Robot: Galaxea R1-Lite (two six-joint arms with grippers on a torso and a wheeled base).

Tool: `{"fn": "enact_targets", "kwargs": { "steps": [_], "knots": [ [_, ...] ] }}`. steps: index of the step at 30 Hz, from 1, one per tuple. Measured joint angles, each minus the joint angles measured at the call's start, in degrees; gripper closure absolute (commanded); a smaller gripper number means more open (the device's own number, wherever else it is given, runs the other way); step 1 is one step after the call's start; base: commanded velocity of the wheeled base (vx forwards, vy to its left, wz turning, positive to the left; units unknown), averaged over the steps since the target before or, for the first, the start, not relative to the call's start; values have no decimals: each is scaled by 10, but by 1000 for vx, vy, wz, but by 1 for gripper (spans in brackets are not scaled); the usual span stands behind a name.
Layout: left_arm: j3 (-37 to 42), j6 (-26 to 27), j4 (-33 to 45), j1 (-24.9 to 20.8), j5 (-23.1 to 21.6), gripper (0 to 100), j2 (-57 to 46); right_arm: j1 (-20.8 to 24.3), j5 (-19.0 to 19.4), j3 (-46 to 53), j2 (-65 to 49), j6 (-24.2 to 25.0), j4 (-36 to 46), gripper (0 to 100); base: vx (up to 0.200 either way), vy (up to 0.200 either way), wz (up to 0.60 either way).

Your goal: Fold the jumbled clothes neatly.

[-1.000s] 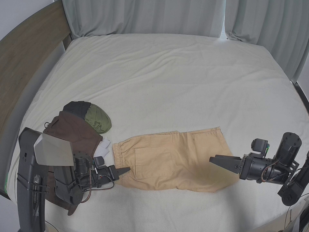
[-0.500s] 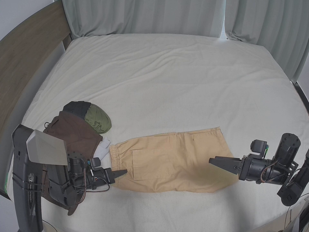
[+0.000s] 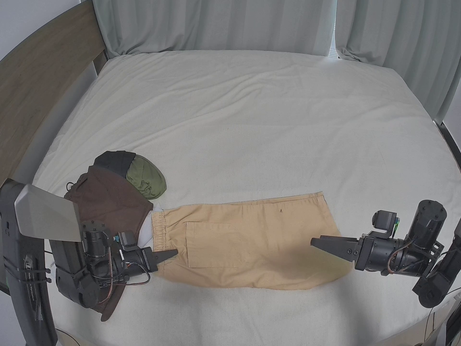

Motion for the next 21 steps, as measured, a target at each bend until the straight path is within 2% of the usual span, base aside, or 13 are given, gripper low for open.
{"fn": "enact_targets", "kwargs": {
  "steps": [12, 21],
  "knots": [
    [33, 4, 0, 32, -15, 100, -43, 3, 0, 4, 3, 0, 0, 0, 0, 0, 0],
    [55, 34, 0, 64, -28, 100, -61, 5, 0, 4, 10, -11, 0, 0, 0, 0, 0]
  ]
}}
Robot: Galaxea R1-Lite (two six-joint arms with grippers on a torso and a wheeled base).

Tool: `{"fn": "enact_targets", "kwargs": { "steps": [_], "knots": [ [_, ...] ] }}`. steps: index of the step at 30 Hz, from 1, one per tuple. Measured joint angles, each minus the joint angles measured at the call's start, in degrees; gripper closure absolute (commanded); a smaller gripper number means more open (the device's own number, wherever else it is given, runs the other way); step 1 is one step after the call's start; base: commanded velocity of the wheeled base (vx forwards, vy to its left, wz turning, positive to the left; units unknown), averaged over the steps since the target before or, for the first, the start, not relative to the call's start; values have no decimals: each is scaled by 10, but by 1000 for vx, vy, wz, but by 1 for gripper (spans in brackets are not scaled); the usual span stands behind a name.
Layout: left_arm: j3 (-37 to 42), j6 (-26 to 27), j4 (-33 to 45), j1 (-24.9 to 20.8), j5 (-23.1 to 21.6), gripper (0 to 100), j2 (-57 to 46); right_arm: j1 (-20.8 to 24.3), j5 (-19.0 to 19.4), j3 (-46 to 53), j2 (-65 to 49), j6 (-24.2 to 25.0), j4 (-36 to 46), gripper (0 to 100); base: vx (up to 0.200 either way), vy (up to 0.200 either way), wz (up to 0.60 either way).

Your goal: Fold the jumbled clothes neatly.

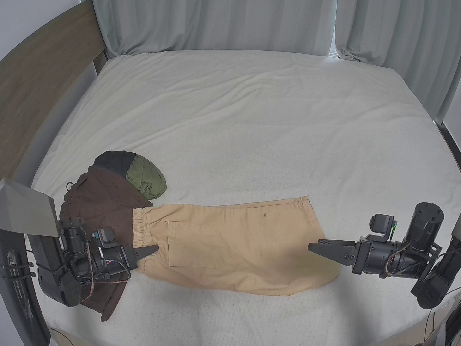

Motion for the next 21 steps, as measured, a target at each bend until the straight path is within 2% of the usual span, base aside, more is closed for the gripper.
{"fn": "enact_targets", "kwargs": {
  "steps": [14, 21],
  "knots": [
    [19, 4, 0, 48, -32, 100, -23, 10, -2, 5, 8, -1, 0, 0, 0, 0, 0],
    [25, 47, 0, 74, -48, 100, -24, 11, -2, 5, 11, -1, 0, 0, 0, 0, 0]
  ]
}}
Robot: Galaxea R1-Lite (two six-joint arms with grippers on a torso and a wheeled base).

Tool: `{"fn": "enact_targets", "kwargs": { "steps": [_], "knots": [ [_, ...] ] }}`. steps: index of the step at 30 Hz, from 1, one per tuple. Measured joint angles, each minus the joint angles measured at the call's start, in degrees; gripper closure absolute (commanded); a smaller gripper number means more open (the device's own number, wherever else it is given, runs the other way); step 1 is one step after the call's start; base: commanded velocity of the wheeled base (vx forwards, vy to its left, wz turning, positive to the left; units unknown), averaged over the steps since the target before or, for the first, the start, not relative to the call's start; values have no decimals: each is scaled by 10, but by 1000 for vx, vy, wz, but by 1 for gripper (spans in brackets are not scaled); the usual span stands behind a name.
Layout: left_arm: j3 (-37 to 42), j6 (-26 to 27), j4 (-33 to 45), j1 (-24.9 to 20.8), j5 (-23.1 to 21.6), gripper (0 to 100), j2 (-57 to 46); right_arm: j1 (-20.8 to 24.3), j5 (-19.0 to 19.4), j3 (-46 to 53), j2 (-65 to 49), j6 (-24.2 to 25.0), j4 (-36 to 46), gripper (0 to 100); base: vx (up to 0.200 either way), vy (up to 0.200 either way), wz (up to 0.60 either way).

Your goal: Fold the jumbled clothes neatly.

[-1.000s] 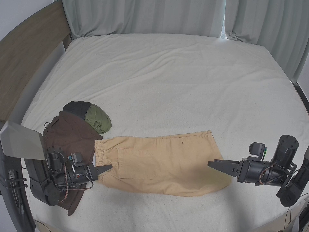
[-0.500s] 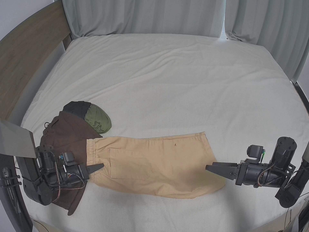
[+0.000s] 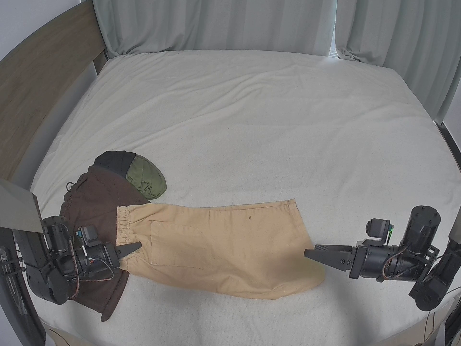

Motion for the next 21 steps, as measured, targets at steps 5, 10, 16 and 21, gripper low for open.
{"fn": "enact_targets", "kwargs": {
  "steps": [5, 10, 16, 21],
  "knots": [
    [0, 2, 0, -4, 0, 100, -1, 0, 0, -1, 2, 0, 0, 0, 0, 0, 0],
    [-6, 2, 0, -29, 5, 100, -2, 0, 0, -1, 2, 0, 0, 0, 0, 0, 0],
    [-12, 0, 0, -69, 19, 100, -9, -1, 0, -1, 3, 0, 0, 0, 0, 0, 0],
    [-19, -3, 0, -103, 41, 100, -16, -2, 0, -2, 3, 0, 0, 0, 0, 0, 0]
  ]
}}
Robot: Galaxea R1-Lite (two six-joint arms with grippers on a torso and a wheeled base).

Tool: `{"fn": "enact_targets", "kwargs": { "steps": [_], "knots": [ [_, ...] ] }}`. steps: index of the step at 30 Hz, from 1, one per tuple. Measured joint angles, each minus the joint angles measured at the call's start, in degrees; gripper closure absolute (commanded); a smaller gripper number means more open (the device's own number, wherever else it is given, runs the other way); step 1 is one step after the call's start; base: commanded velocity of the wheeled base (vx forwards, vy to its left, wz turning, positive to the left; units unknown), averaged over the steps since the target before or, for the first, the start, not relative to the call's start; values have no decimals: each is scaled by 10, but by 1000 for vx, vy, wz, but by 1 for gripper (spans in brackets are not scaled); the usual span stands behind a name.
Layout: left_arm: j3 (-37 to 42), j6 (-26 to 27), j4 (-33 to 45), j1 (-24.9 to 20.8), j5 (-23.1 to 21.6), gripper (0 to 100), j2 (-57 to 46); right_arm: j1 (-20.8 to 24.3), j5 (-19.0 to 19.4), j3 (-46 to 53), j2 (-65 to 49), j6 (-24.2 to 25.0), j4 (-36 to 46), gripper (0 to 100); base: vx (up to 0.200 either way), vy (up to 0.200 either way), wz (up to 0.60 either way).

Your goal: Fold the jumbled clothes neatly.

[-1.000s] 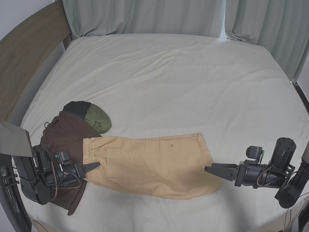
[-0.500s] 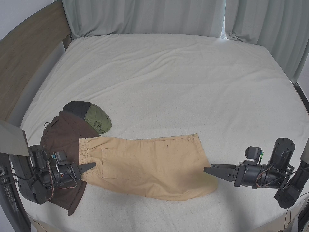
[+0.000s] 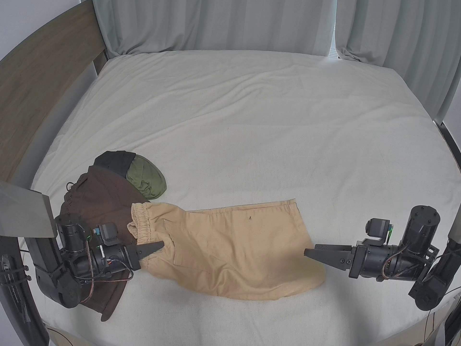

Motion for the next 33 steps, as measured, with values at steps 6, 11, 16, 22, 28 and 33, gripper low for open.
{"fn": "enact_targets", "kwargs": {
  "steps": [6, 11, 16, 22, 28, 33],
  "knots": [
    [-14, -11, 1, -35, 21, 100, -4, 0, 0, 0, 0, 0, 0, 0, 0, 0, 0],
    [-31, -32, 0, -59, 35, 100, -5, 0, 0, 0, 0, 0, 0, 0, 0, 0, 0],
    [-48, -49, 2, -82, 46, 100, -5, -3, 0, -1, 0, 0, 0, 0, 0, 0, 0],
    [-58, -53, 2, -107, 60, 100, -4, -5, 0, -2, 0, 0, -1, 0, 0, 0, 0],
    [-67, -53, 4, -123, 65, 100, -2, -5, 0, -3, -1, 0, 0, 0, 0, 0, 0],
    [-76, -54, 6, -134, 69, 100, 1, -5, 0, -3, -1, 0, -1, 0, 0, 0, 0]
  ]
}}
